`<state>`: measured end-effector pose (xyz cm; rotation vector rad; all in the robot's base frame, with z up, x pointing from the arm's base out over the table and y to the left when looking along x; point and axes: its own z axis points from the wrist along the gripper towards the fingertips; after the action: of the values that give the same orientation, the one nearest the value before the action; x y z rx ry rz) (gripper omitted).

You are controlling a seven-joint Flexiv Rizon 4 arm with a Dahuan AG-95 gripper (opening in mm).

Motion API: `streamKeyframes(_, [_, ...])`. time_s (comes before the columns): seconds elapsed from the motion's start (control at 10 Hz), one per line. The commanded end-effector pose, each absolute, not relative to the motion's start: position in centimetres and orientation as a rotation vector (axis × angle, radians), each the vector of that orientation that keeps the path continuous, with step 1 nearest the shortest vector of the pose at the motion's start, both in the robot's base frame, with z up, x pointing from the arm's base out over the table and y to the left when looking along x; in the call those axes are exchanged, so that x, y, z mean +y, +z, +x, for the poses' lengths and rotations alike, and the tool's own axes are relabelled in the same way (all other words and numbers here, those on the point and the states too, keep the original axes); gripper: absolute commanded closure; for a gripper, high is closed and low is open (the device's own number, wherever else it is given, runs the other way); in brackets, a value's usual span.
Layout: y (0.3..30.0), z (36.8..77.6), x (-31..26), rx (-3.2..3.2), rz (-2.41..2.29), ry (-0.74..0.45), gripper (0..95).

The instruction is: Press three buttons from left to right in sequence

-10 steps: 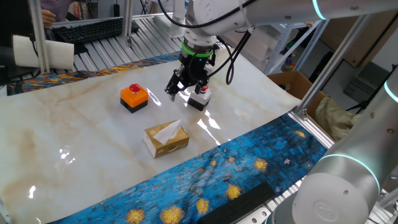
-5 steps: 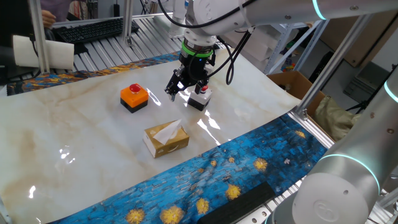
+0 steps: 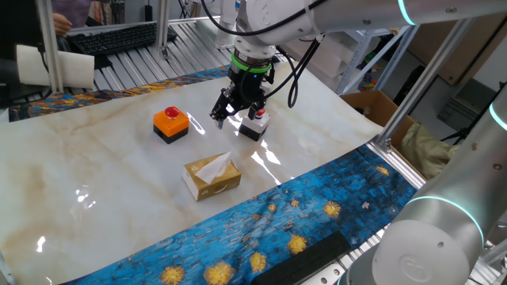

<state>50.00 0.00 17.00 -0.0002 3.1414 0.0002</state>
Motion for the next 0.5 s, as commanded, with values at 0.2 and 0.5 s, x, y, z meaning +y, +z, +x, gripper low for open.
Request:
streamKeyframes(0.2, [16.99, 50.00, 0.00, 3.018, 0.756, 0.022, 95.0])
streamKeyframes(0.5, [16.89, 50.00, 0.04, 3.027, 0.761, 0.091, 95.0])
